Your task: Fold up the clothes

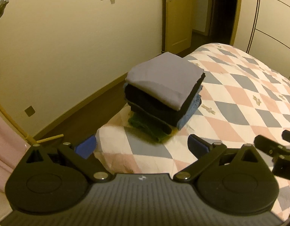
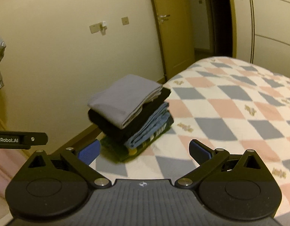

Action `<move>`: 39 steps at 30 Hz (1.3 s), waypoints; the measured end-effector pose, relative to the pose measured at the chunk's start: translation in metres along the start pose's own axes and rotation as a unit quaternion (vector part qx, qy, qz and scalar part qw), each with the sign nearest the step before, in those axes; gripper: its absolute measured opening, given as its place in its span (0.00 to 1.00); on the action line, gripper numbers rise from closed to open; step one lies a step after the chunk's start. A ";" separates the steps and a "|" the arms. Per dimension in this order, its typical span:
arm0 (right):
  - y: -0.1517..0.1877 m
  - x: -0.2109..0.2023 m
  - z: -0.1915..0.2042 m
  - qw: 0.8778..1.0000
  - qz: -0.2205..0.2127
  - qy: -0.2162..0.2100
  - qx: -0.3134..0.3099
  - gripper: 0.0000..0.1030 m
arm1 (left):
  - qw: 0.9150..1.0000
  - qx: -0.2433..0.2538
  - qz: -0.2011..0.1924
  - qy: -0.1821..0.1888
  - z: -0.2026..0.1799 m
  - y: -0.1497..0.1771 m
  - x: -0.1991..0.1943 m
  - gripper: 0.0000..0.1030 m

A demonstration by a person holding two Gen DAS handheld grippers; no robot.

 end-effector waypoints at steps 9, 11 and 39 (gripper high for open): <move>-0.010 -0.015 -0.003 1.000 -0.014 -0.025 0.010 1.00 | 1.000 -0.014 -0.023 -0.004 -0.007 -0.001 -0.032 0.99; -0.013 -0.015 -0.008 0.999 -0.016 -0.033 0.006 1.00 | 0.999 -0.021 -0.029 -0.009 -0.012 0.000 -0.037 0.99; 0.005 -0.051 -0.136 0.981 0.025 -0.165 -0.104 1.00 | 0.983 -0.148 0.013 -0.112 -0.163 0.088 -0.076 0.99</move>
Point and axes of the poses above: each gripper's, at about its wrist camera, not at the fingertips, and x roughly the way its jaws point, z to its left, y to its underside, the point moved 10 cm from there along x, roughly the way its jaws point, and after that the axes turned 7 degrees about -x, right-handed, at the moved point
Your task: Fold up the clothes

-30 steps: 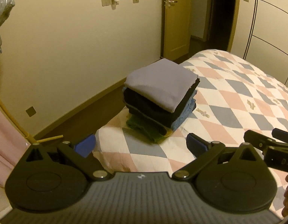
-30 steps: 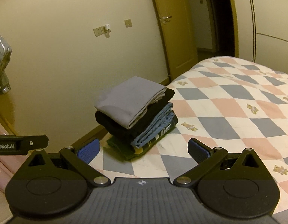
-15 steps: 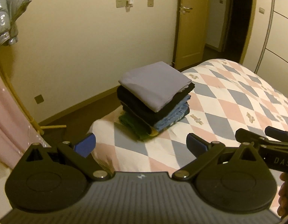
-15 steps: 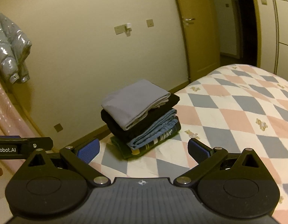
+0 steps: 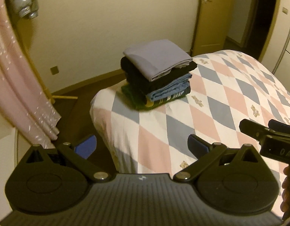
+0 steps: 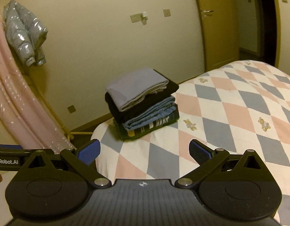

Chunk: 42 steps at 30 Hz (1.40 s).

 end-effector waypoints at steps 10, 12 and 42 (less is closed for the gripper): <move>0.016 -0.002 -0.010 0.999 0.020 -0.033 -0.018 1.00 | 0.999 -0.022 0.009 -0.032 -0.012 0.027 -0.013 0.99; 0.021 0.000 -0.015 0.999 0.027 -0.037 -0.017 1.00 | 0.999 -0.025 0.015 -0.034 -0.016 0.032 -0.011 0.99; 0.031 0.024 -0.077 0.998 0.050 -0.033 0.001 1.00 | 0.998 -0.010 0.060 -0.032 -0.077 0.044 0.042 0.99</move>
Point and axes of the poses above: each gripper's, at about its wrist camera, not at the fingertips, and x roughly the way its jaws point, z to its left, y to its underside, the point moved 10 cm from there along x, roughly the way its jaws point, and after that the axes turned 7 degrees about -x, right-handed, at the moved point
